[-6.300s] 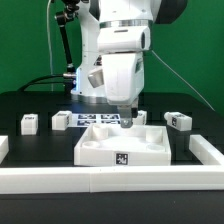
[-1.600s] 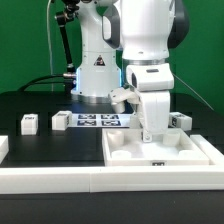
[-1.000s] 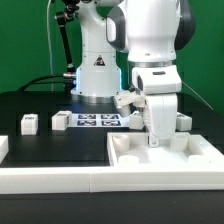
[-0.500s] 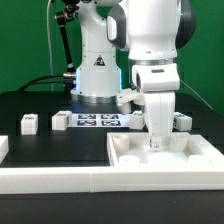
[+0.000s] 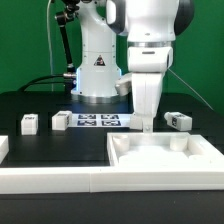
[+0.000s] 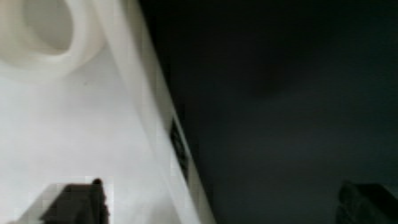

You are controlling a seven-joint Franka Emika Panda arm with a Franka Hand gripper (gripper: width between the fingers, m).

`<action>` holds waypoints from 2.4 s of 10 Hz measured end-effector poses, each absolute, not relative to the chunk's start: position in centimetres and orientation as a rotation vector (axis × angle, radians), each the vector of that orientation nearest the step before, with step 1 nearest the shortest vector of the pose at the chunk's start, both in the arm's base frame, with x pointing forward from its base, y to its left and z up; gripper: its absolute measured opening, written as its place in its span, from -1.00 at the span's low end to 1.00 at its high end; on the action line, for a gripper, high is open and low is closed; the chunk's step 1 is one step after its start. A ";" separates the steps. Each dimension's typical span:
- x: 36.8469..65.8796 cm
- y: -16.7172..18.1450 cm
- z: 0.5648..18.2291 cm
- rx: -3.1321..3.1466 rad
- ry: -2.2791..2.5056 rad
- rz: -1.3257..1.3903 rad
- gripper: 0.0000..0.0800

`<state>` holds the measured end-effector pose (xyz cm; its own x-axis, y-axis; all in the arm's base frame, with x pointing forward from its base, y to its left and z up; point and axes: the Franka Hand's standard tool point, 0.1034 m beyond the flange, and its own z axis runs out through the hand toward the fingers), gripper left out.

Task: Assemble square table

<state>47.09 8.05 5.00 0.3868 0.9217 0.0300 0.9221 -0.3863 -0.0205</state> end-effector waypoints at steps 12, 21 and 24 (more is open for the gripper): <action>44.2 12.9 4.6 -3.003 -0.660 -0.013 0.62; 41.8 18.0 4.0 -3.022 -0.524 0.048 0.62; 41.0 17.8 4.0 -3.041 -0.499 0.200 0.62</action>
Offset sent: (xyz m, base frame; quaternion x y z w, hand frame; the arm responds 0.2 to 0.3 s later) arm 0.0000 0.0000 0.0000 0.0000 0.0000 0.0000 1.0000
